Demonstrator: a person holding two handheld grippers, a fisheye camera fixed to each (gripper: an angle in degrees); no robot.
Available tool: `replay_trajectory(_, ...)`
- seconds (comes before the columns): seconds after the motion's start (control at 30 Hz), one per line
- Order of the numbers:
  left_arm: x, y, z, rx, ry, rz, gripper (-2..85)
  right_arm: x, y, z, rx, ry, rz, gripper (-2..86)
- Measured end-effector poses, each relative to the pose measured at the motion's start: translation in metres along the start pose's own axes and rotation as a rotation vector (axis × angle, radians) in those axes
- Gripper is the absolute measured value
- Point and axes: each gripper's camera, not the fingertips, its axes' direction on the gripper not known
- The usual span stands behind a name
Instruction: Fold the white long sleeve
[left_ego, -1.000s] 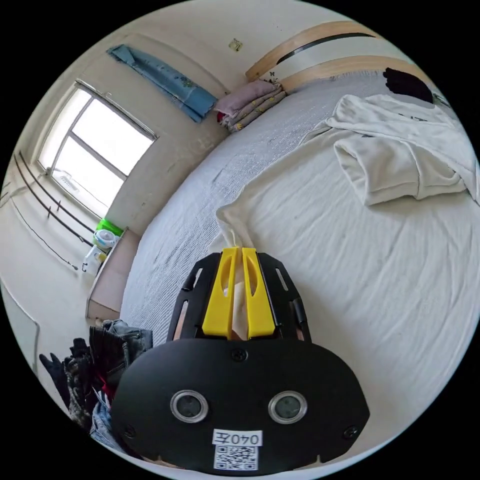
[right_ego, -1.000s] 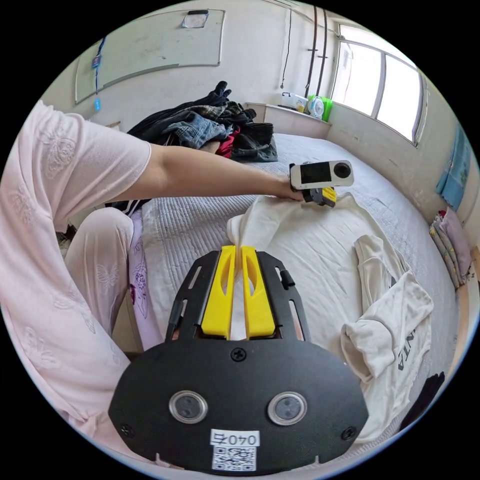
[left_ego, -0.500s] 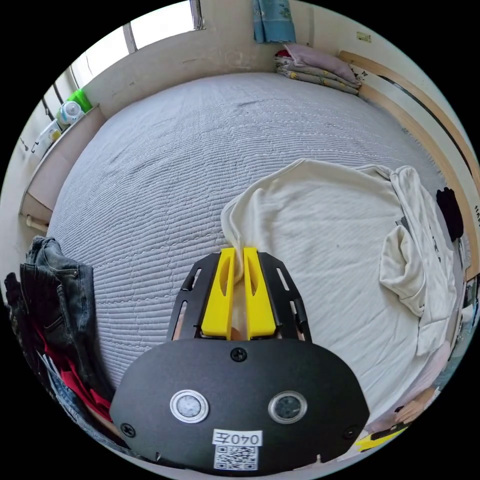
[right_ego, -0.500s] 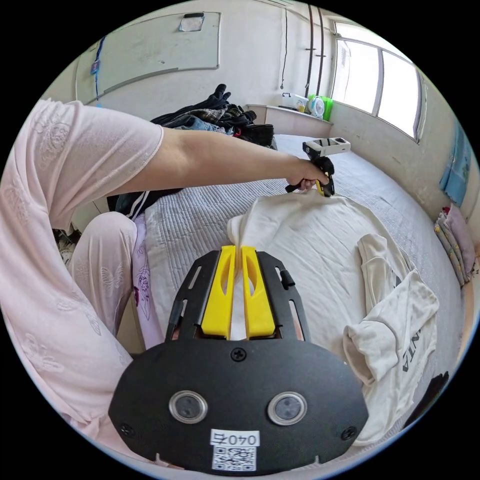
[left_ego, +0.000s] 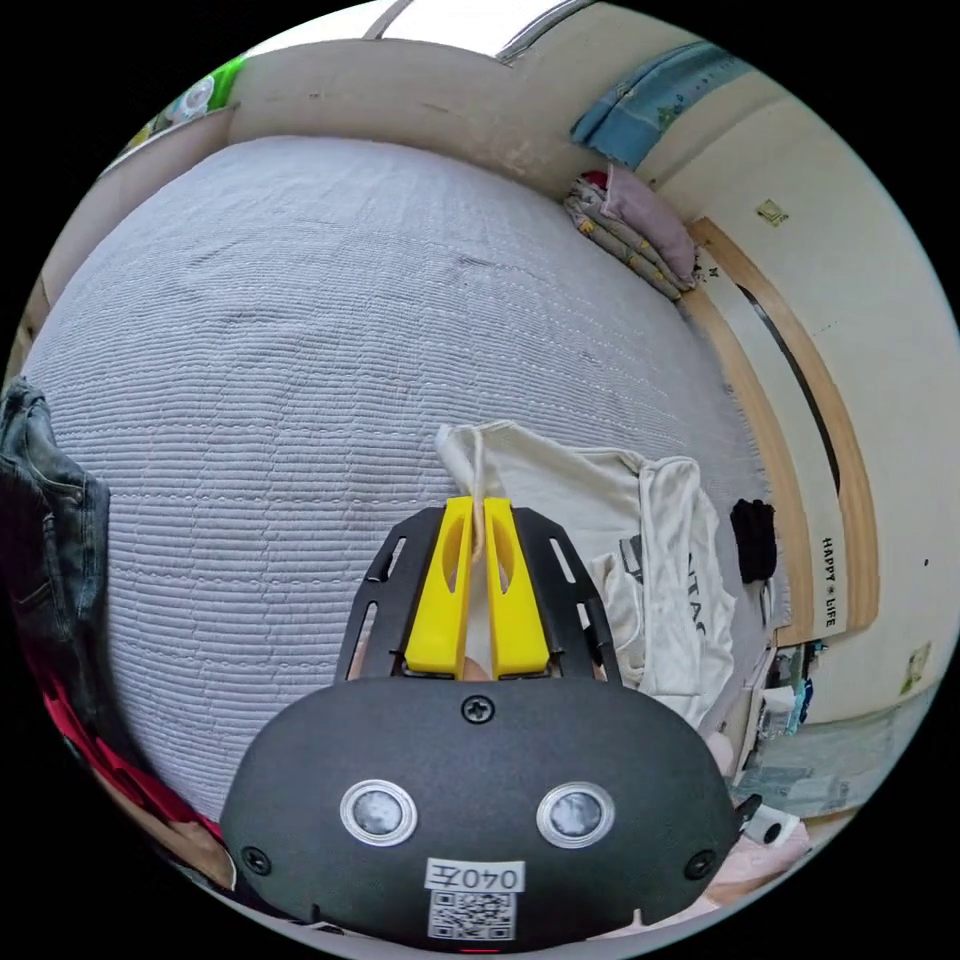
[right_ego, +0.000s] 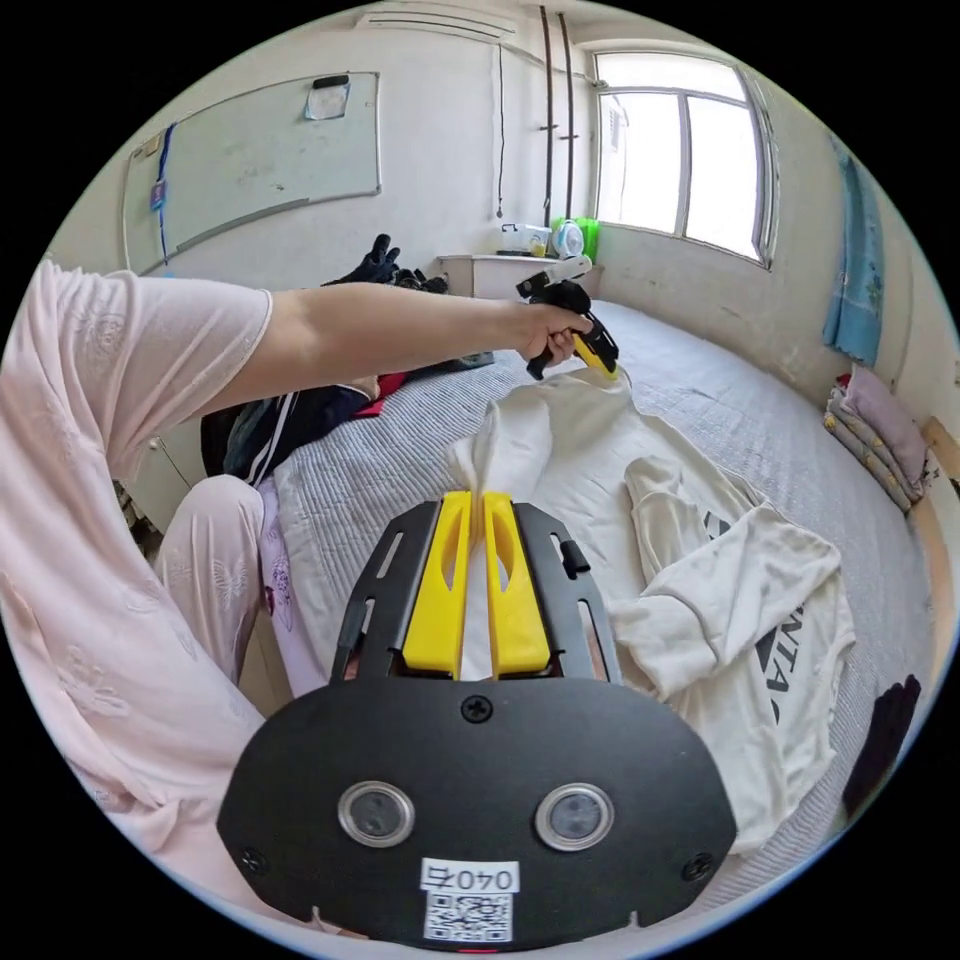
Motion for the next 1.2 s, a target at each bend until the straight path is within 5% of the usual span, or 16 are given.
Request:
replay_trajectory(0.5,0.374,-0.055,-0.004,0.035,0.068,0.325,-1.2,0.145,0.159,-0.168,0.124,0.135,0.41,-0.4)
replay_trajectory(0.63,0.435,-0.047,0.051,-0.002,0.001,0.298,-0.9,0.188,0.203,-0.169,-0.06,0.111,0.557,3.0)
replay_trajectory(0.77,0.481,-0.02,0.093,-0.049,-0.079,0.321,2.1,0.201,0.22,-0.179,-0.177,0.307,0.648,11.3)
replay_trajectory(0.9,0.542,-0.002,0.046,0.058,-0.168,0.495,4.0,0.196,0.225,-0.198,-0.122,0.416,0.626,6.4)
replay_trajectory(1.03,0.585,0.035,-0.05,0.217,-0.019,0.615,3.3,0.173,0.214,-0.212,0.007,0.374,0.481,-0.4)
replay_trajectory(1.13,0.599,0.088,-0.105,0.107,0.076,0.667,0.6,0.154,0.191,-0.198,0.005,0.202,0.353,-0.8)
replay_trajectory(1.2,0.603,0.149,-0.12,-0.012,-0.058,0.772,-0.4,0.144,0.177,-0.179,-0.088,0.205,0.28,-0.9)
